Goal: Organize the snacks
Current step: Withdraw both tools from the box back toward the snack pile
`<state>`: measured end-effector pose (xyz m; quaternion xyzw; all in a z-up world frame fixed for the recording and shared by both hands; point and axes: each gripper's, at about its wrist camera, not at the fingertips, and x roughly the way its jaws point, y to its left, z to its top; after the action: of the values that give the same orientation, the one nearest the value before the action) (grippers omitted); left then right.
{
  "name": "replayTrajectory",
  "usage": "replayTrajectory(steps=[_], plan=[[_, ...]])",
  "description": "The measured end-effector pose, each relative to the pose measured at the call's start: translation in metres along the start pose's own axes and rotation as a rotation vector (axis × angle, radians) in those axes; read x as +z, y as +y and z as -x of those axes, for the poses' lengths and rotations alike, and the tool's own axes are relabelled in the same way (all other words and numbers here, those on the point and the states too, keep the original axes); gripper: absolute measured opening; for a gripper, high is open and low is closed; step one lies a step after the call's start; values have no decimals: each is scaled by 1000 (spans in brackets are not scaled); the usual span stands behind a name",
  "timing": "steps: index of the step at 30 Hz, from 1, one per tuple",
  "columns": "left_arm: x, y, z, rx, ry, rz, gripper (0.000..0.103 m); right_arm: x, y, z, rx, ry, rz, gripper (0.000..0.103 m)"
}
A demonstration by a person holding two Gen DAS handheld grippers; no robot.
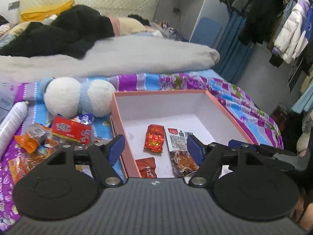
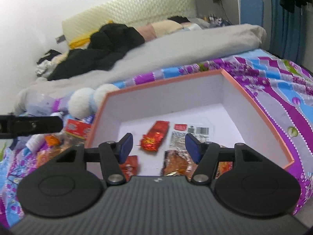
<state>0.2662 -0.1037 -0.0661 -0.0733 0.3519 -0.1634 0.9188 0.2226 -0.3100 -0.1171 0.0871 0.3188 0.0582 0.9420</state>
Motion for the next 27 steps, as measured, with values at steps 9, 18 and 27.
replayTrajectory(steps=[9, 18, 27], plan=[[-22, 1, 58, 23, -88, 29, 75, -15, 29, 43, 74, -70, 39, 62], [-49, -4, 112, 88, -141, 7, 75, -37, 46, 87, 118, -114, 58, 62], [-95, 8, 151, 123, -134, 45, 75, -72, 66, 124, 155, -100, 85, 62]])
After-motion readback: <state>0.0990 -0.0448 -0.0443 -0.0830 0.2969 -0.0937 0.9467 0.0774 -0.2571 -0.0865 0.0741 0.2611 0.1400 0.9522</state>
